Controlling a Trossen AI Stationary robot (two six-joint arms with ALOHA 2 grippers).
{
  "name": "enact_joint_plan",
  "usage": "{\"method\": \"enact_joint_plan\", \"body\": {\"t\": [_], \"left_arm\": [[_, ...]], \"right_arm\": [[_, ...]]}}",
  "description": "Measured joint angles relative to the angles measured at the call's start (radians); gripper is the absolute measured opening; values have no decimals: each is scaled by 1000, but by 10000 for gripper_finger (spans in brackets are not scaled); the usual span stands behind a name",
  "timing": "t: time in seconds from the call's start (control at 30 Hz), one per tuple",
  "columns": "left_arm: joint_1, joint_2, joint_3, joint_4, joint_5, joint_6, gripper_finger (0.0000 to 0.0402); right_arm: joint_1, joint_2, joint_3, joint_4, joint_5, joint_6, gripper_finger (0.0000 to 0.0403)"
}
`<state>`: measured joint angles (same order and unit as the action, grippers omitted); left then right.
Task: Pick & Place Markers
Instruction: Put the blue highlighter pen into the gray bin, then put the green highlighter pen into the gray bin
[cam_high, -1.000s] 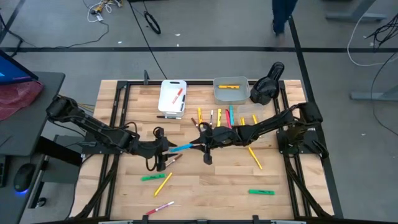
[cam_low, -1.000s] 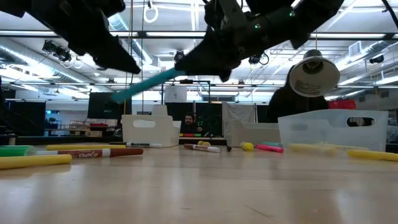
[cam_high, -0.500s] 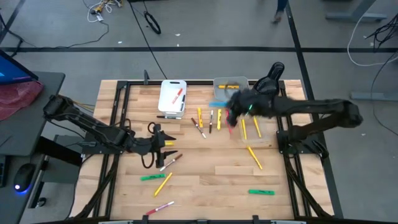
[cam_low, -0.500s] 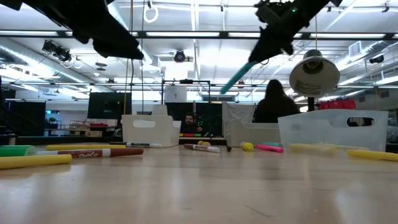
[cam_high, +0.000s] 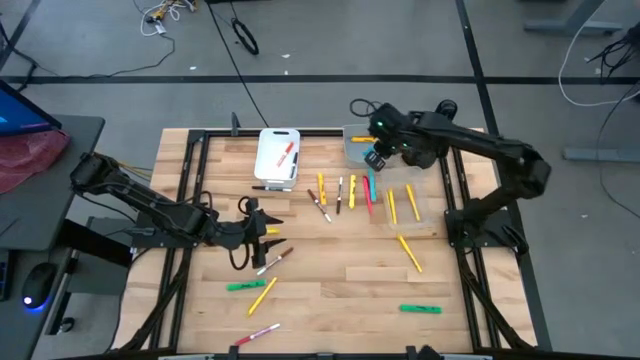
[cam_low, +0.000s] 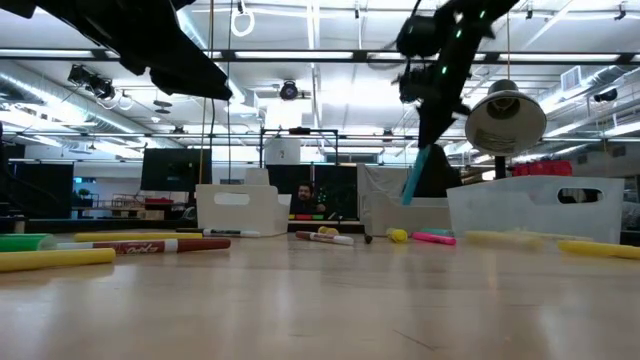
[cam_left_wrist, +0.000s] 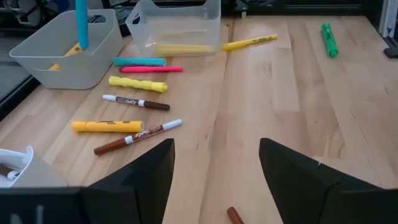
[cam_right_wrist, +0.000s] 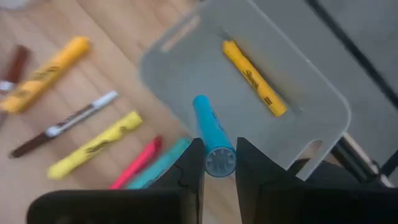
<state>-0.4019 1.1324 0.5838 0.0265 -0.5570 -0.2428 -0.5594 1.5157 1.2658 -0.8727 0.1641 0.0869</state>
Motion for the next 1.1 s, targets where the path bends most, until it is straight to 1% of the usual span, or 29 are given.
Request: {"method": "enact_joint_plan", "body": {"t": [0.1, 0.23, 0.3, 0.5, 0.6, 0.73, 0.97, 1.1], "left_arm": [[0, 0, 0, 0, 0, -5, 240], [0, 0, 0, 0, 0, -6, 240], [0, 0, 0, 0, 0, -7, 240], [0, 0, 0, 1, 0, -8, 240], [0, 0, 0, 1, 0, -8, 240], [0, 0, 0, 5, 1, -8, 240], [0, 0, 0, 7, 1, -8, 240], [0, 0, 0, 7, 1, -9, 240]], "right_arm": [[-40, 57, -18, 57, -20, -8, 49], [-70, 83, -55, 179, -104, -12, 50], [-79, 94, -69, 211, -127, -9, 50], [-106, 101, -135, 280, -129, 4, 61], [-117, 101, -173, 293, -129, 6, 79], [-126, 101, -211, 307, -128, 9, 115], [-128, 75, -215, 353, -116, -6, 190], [-125, 27, -215, 382, -98, 3, 219]]}}
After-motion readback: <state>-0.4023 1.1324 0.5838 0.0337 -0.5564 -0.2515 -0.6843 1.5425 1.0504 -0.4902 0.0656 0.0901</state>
